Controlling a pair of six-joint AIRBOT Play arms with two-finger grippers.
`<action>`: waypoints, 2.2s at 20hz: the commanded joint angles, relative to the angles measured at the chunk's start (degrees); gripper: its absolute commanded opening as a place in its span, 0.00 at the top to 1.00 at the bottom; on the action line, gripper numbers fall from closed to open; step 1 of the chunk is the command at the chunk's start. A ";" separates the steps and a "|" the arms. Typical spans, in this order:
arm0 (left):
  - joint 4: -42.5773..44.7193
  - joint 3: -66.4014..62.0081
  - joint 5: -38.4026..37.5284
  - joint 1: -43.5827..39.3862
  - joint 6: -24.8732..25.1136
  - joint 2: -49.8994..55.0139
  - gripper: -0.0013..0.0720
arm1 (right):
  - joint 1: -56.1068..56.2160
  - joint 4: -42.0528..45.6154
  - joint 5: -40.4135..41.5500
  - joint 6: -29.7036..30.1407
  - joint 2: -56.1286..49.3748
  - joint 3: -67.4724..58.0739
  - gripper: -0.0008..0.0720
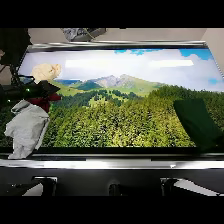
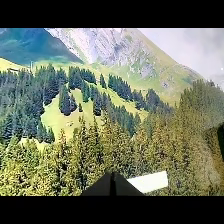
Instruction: Fold the shirts.
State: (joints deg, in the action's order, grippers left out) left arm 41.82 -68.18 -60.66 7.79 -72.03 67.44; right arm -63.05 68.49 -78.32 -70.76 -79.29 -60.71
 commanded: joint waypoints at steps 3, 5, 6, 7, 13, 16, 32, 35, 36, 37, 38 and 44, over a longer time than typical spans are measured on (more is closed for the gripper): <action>0.00 0.00 0.02 -0.02 0.00 -0.02 0.94 | -0.70 4.87 7.48 -8.44 10.12 15.21 0.92; 0.00 0.00 0.00 -0.02 0.02 -0.02 0.94 | -0.68 8.37 7.32 -9.75 11.13 16.15 0.92; 0.00 0.00 0.00 -0.02 0.02 -0.02 0.94 | -0.68 9.81 6.64 -9.92 11.15 16.28 0.92; 0.00 0.00 0.00 -0.02 0.02 -0.02 0.94 | -0.70 10.40 6.01 -10.47 11.17 16.50 0.92; 0.00 0.00 0.02 -0.02 0.00 -0.02 0.94 | -0.70 9.55 6.60 -13.51 12.02 19.08 0.92; 0.00 0.00 0.04 -0.02 0.00 -0.02 0.94 | -0.70 12.39 5.79 -13.49 13.97 18.75 0.85; 52.46 -18.47 -6.47 -11.32 -22.36 5.95 0.58 | 44.37 19.28 15.26 3.06 15.43 -17.59 0.07; 51.49 -7.21 -21.42 -11.82 -20.31 7.06 0.22 | 54.86 14.97 1.42 -0.81 6.45 -17.59 0.06; 50.03 -1.92 -20.59 -11.80 -18.91 5.57 0.22 | 56.48 12.70 -2.29 0.24 4.20 -17.59 0.06; 49.05 2.47 -17.49 -11.82 -19.02 3.56 0.23 | 58.01 12.59 -3.67 1.20 2.60 -17.59 0.06; 47.69 5.60 -13.42 -11.82 -20.22 1.55 0.24 | 59.49 13.79 -4.07 1.11 1.55 -17.59 0.06; 45.35 6.23 -7.63 -11.82 -21.20 0.00 0.24 | 62.18 16.28 -3.67 0.92 1.07 -17.62 0.07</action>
State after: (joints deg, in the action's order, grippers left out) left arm 87.79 -63.29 -70.17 -3.92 -92.86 68.10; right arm -2.42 84.36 -80.42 -69.82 -77.43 -78.26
